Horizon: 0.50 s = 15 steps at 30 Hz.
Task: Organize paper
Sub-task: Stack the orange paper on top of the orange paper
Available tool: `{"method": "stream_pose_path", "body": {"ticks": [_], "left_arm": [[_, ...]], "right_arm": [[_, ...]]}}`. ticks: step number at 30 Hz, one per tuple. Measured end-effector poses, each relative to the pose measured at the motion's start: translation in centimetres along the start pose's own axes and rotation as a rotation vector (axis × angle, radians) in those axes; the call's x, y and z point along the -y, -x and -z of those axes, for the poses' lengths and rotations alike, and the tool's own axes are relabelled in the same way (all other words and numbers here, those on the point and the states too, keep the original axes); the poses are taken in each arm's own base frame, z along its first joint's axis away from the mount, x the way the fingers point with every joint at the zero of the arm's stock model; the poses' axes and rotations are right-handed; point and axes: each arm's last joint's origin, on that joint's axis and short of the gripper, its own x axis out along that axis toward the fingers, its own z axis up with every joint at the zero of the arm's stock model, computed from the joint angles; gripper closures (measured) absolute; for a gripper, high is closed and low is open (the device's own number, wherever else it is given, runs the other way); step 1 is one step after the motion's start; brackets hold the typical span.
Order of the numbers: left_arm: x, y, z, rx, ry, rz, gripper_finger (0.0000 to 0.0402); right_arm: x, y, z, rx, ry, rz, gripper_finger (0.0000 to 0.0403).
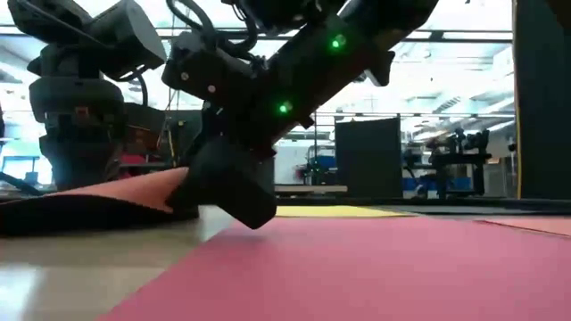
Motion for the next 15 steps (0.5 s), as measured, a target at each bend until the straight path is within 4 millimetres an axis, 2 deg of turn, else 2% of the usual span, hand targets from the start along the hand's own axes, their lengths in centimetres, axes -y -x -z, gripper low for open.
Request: {"method": "stream_pose_path", "body": {"ticks": [9, 15], "left_arm": [[0.00, 0.00, 0.00, 0.000, -0.001, 0.000, 0.0401], [0.00, 0.00, 0.00, 0.000, 0.000, 0.000, 0.0401]], "right_arm": [[0.29, -0.12, -0.08, 0.014, 0.062, 0.006, 0.0186], [-0.09, -0.04, -0.36, 0.105, 0.110, -0.137, 0.0208]]}}
